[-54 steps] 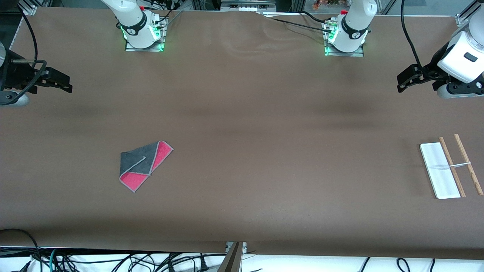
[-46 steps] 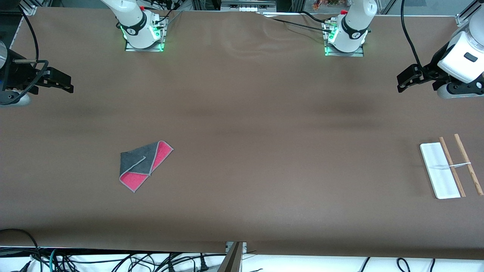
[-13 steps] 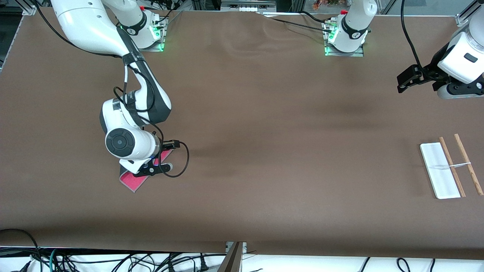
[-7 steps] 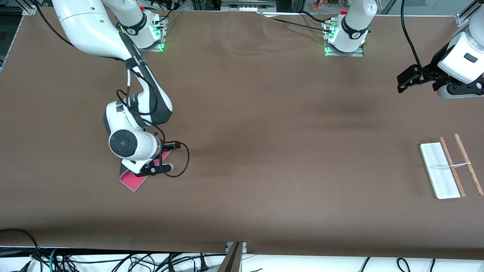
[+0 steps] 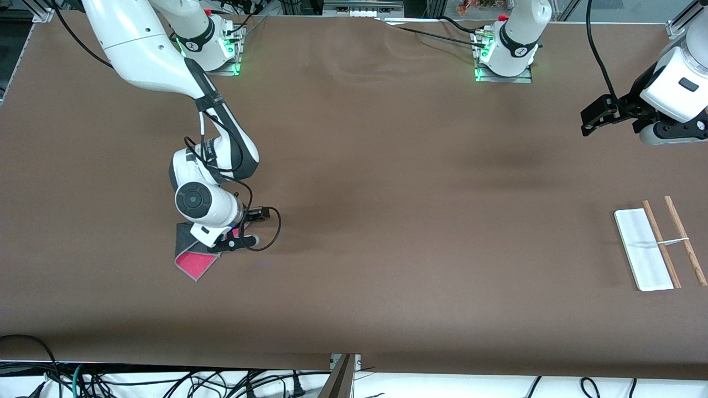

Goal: Pass towel and hang on rack
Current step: 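Close the right gripper on the towel corner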

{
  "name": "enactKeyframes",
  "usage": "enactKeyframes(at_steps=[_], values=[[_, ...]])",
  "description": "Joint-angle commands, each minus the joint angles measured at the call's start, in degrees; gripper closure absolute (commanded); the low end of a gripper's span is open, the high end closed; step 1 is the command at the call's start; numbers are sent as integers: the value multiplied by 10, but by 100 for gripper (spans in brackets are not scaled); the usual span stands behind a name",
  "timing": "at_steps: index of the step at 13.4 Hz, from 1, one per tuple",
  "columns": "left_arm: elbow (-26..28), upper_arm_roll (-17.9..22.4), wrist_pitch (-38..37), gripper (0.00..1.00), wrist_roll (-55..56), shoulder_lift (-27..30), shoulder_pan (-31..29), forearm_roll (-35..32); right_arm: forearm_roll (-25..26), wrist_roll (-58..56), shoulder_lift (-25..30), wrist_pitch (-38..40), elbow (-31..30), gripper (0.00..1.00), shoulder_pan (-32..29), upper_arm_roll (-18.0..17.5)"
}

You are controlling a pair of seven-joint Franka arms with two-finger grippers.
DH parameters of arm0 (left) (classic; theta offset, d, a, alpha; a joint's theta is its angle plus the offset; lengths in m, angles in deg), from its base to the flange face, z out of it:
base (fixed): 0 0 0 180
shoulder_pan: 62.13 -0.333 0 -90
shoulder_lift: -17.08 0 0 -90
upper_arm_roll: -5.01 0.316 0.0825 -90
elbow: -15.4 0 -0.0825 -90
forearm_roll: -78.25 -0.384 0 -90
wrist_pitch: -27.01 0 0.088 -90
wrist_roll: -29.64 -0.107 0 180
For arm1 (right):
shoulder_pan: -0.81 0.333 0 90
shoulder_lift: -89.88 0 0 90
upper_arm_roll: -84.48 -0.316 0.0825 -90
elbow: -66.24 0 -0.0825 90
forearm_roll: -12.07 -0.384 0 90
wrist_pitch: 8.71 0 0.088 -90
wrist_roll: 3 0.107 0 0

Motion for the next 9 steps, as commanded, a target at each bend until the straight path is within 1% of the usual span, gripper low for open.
enactKeyframes(at_steps=[1,4,5,8,9], values=[[-14,-2,-2,0,-3,-7,-1,-17,2,7,25,-46,-49,0,-1,-1],[-14,-2,-2,0,-3,-6,-1,-16,3,7,24,-64,-57,1,-1,0],[-14,-2,-2,0,-3,-7,-1,-16,3,6,24,-71,-61,8,-1,0],[-14,-2,-2,0,-3,-6,-1,-16,3,6,24,-82,-69,18,-1,2],[-14,-2,-2,0,-3,-6,-1,-16,3,6,24,-82,-70,25,-1,2]])
